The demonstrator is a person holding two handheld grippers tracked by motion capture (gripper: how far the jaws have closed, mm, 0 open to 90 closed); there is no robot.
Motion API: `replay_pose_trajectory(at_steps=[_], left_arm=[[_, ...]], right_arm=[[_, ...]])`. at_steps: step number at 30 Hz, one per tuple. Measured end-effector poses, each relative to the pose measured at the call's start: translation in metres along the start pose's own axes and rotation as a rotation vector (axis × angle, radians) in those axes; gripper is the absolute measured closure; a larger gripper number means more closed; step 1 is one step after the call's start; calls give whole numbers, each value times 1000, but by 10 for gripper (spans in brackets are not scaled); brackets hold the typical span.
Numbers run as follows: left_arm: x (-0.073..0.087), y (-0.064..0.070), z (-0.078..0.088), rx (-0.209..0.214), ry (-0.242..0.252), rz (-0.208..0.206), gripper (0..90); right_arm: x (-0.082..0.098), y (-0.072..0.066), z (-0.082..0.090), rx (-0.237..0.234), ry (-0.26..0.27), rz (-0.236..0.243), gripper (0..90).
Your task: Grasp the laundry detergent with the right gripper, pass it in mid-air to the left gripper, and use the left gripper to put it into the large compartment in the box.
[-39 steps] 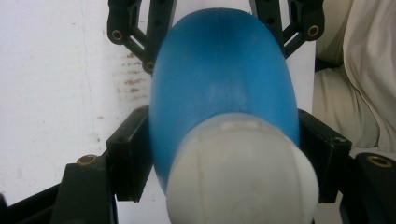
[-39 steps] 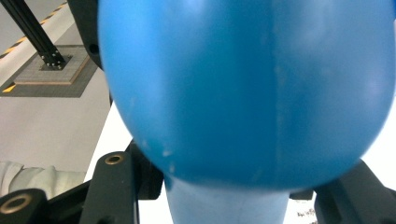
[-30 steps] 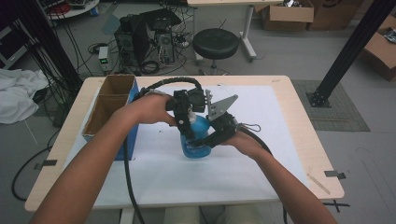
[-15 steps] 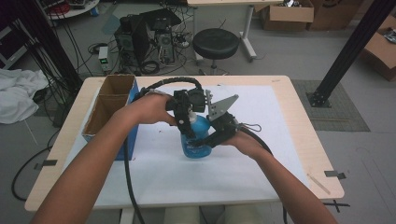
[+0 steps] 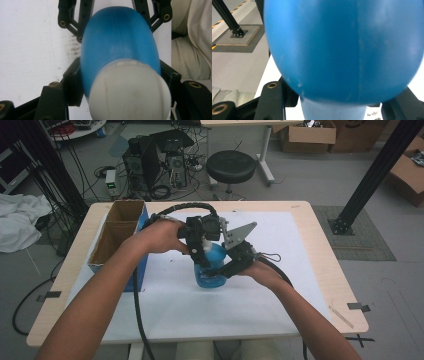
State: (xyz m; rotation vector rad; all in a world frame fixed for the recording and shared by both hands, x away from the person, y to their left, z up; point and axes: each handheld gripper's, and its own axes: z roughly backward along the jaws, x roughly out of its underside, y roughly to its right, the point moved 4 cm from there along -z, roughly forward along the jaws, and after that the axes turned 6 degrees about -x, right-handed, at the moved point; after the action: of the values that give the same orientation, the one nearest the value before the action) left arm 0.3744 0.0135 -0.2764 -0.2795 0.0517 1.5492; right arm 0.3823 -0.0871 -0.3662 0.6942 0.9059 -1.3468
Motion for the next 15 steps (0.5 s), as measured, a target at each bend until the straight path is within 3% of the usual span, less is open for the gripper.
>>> replay_pose_trajectory(at_steps=[2,5,8,15], left_arm=[[0,0,2,-14,-6,-6,378],[2,-2,6,-28,-12,6,378],[5,-4,8,-39,-5,22,378],[13,-8,7,-59,-48,57,378]], right_arm=[[-2,0,5,11,36,2,362],[-3,0,10,44,45,12,320],[1,1,20,89,24,19,273],[8,3,32,114,26,-6,210]])
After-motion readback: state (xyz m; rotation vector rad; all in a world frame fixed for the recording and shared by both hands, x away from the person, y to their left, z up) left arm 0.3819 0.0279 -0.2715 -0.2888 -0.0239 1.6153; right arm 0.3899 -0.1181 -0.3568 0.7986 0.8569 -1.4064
